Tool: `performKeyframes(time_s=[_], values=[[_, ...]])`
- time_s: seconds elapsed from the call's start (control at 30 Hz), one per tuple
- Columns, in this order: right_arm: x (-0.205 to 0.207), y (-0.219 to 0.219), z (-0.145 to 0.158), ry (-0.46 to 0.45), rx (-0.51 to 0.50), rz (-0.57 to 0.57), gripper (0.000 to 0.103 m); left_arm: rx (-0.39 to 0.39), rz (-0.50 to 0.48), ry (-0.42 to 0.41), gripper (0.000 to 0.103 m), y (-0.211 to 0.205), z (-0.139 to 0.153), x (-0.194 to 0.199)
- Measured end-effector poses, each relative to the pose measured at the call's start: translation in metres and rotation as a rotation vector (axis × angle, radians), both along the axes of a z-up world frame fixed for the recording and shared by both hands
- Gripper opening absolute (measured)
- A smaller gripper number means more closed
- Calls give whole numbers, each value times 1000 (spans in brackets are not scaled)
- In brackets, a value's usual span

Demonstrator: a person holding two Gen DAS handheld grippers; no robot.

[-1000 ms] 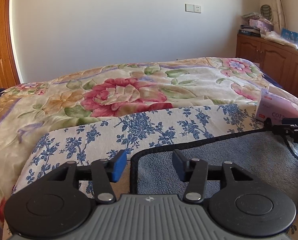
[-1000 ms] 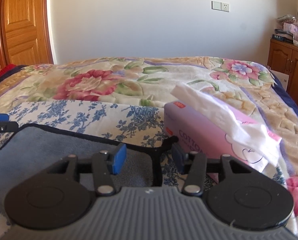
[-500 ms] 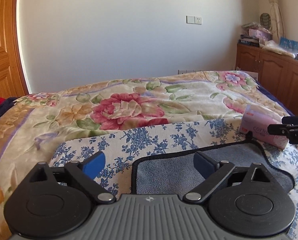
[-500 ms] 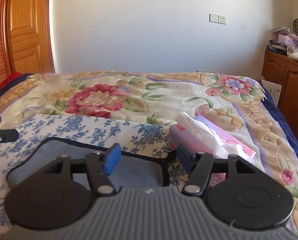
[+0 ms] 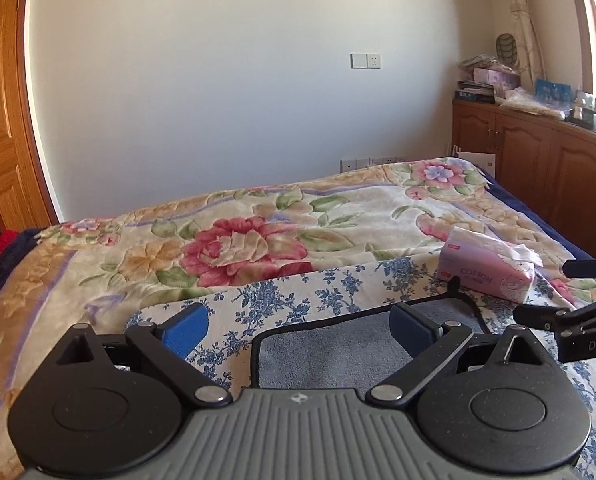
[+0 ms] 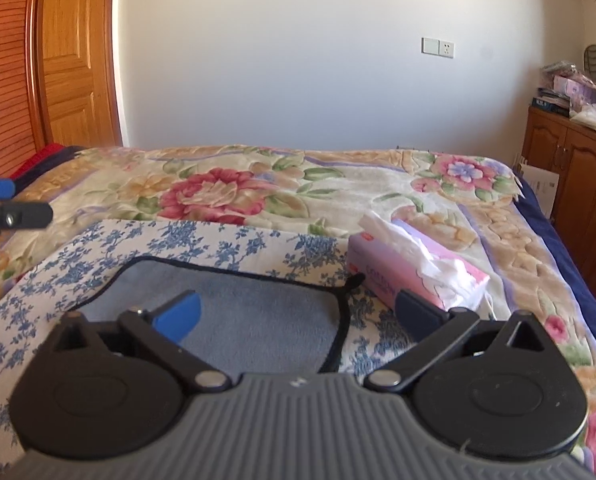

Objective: Fold towel

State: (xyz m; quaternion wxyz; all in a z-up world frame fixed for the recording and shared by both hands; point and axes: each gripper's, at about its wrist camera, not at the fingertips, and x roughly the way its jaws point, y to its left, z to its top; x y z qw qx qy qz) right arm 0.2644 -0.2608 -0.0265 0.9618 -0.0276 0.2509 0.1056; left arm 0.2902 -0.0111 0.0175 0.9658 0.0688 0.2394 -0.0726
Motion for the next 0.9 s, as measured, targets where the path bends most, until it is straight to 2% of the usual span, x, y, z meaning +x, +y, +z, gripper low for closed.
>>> performKeyframes(time_s=[0.43, 0.9], values=[[-42, -15, 9, -15, 47, -41, 103, -9, -33, -19, 101, -15, 29, -48], [-88, -29, 16, -15, 78, -70, 103, -8, 16, -13, 103, -11, 39, -93]])
